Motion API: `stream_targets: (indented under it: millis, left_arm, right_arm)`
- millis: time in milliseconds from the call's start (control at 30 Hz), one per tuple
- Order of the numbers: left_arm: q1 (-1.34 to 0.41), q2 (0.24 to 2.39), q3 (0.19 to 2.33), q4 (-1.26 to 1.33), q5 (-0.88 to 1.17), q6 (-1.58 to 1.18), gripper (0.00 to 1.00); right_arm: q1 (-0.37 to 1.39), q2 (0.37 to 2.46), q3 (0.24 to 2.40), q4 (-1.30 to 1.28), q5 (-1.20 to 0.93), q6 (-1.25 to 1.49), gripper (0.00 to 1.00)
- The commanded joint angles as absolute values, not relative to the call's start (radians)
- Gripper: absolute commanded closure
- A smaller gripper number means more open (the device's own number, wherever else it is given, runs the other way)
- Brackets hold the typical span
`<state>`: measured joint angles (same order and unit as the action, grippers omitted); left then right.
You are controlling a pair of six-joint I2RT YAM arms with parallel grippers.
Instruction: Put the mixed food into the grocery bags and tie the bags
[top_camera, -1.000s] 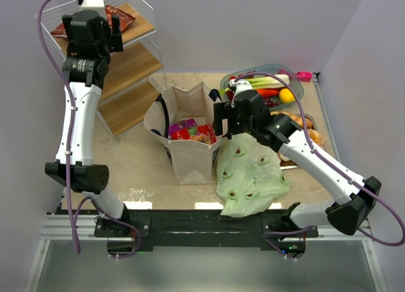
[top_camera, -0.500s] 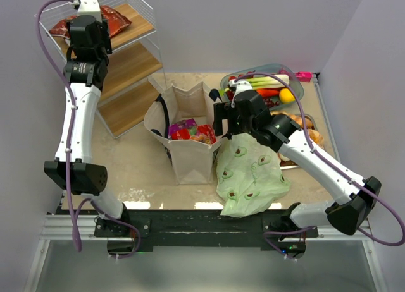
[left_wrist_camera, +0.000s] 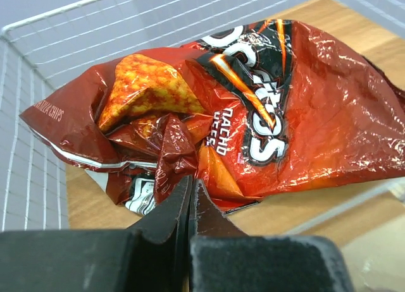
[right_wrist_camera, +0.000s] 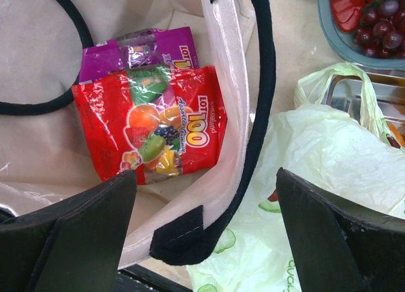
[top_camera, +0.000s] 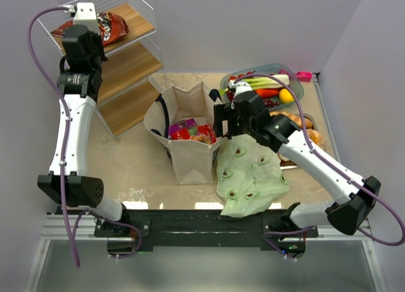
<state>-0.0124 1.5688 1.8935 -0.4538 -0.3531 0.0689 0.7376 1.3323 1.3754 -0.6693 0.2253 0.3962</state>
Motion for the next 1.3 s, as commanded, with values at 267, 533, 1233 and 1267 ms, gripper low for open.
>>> stream_targets:
  millis: [267, 533, 1233, 1267]
  left_arm:
    - [-0.009, 1.277, 1.677, -0.298, 0.176, -0.104, 1.00]
    - [-0.018, 1.158, 1.519, -0.115, 0.468, -0.259, 1.00]
    - [-0.388, 1.190, 1.200, 0.002, 0.436, -0.285, 1.00]
    - [-0.394, 1.203, 1.193, -0.032, 0.439, -0.264, 1.00]
  right_arm:
    - [0.739, 1.298, 1.364, -0.658, 0.239, 0.400, 0.05]
    - [0.739, 1.272, 1.353, -0.655, 0.252, 0.410, 0.05]
    - [0.739, 1.249, 1.324, -0.652, 0.273, 0.428, 0.05]
    - [0.738, 1.250, 1.325, -0.653, 0.276, 0.425, 0.05]
